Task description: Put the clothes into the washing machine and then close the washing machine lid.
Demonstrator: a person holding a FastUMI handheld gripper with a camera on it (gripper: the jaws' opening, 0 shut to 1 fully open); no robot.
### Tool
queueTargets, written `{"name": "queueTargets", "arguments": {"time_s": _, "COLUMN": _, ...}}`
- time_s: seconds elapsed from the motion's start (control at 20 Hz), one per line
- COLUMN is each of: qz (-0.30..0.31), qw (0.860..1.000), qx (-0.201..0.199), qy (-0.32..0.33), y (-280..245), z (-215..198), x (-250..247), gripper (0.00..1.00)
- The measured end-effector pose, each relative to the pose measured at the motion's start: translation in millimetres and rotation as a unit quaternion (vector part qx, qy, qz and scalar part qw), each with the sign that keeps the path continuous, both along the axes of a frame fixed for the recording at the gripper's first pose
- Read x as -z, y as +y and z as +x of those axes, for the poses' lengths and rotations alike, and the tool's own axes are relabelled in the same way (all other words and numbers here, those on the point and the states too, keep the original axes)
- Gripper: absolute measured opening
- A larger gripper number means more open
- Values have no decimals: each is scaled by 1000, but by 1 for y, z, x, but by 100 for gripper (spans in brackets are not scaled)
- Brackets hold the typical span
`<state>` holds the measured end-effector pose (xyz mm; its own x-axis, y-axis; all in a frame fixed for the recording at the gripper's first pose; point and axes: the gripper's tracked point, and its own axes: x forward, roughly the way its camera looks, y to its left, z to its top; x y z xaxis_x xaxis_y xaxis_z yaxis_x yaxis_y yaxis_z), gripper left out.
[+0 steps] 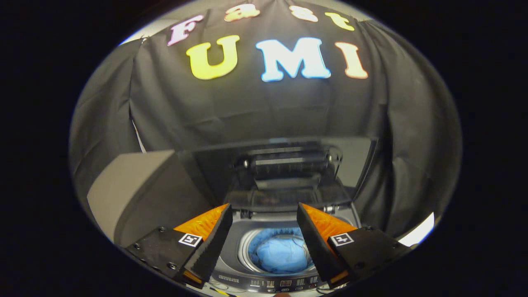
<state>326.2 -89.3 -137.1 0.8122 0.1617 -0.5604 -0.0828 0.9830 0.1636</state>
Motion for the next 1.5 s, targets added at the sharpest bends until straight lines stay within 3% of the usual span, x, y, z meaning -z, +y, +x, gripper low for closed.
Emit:
{"name": "queueTargets", "arguments": {"time_s": 0.25, "qz": 14, "qw": 995, "qx": -8, "qy": -94, "y": -5, "z": 15, "x": -88, "gripper": 97}}
{"name": "queueTargets", "arguments": {"time_s": 0.45, "qz": 34, "qw": 992, "qx": -11, "qy": -123, "y": 0, "z": 29, "x": -123, "gripper": 97}}
{"name": "queueTargets", "arguments": {"time_s": 1.0, "qz": 22, "qw": 998, "qx": 4, "qy": -51, "y": 1, "z": 121, "x": -76, "gripper": 96}}
{"name": "queueTargets", "arguments": {"time_s": 1.2, "qz": 10, "qw": 999, "qx": 29, "qy": -28, "y": -5, "z": 161, "x": -56, "gripper": 97}}
{"name": "queueTargets", "arguments": {"time_s": 1.5, "qz": -13, "qw": 999, "qx": 36, "qy": -7, "y": -11, "z": 179, "x": -26, "gripper": 97}}
